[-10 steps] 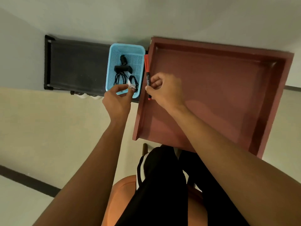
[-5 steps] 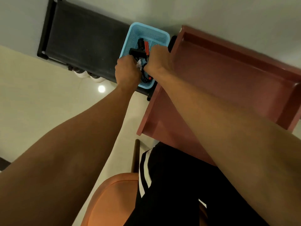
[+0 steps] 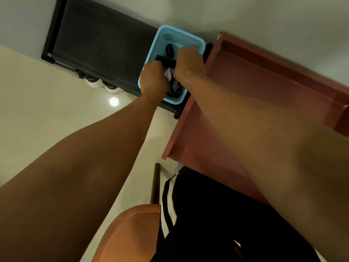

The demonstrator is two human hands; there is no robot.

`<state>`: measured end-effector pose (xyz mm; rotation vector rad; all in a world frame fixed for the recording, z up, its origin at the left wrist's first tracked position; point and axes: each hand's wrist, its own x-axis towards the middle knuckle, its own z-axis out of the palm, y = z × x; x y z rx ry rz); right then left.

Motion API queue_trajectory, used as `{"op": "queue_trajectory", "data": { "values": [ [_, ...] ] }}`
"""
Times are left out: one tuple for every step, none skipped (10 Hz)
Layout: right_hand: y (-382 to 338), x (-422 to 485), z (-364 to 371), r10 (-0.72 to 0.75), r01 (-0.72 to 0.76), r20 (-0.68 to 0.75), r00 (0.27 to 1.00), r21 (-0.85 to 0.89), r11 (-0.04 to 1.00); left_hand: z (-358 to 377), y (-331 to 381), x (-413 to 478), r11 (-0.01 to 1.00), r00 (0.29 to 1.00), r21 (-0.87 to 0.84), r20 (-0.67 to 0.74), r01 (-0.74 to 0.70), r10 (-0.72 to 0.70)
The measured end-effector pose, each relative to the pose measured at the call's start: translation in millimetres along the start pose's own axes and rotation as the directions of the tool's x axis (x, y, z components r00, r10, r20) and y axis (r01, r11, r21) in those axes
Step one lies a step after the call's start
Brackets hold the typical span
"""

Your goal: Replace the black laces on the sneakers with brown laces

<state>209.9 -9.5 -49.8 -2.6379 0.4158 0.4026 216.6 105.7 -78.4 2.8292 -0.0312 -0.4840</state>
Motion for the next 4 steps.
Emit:
{"op": "queue_trajectory", "data": {
  "values": [
    [1.7,-2.4,-4.0,0.001,-0.001,-0.010,1.000,0.017,1.000,-1.4,3.4,-4.7,1.000,1.000,0.004,-0.016,-0.007,0.007],
    [6.2,-5.3,-9.3,0.008,-0.007,-0.017,1.000,0.051,0.999,-5.9,6.3,-9.5,1.000,1.000,0.003,-0.021,-0.014,0.014],
    [15.6,-10.2,-22.1,0.024,-0.016,-0.070,0.997,0.118,0.993,-12.0,8.7,-14.9,0.999,0.999,-0.045,-0.031,-0.020,0.019],
    [22.5,-14.3,-27.5,0.040,-0.027,-0.083,0.996,0.159,0.987,-11.3,8.8,-17.2,0.997,0.999,-0.077,-0.053,-0.014,0.010]
  ]
}}
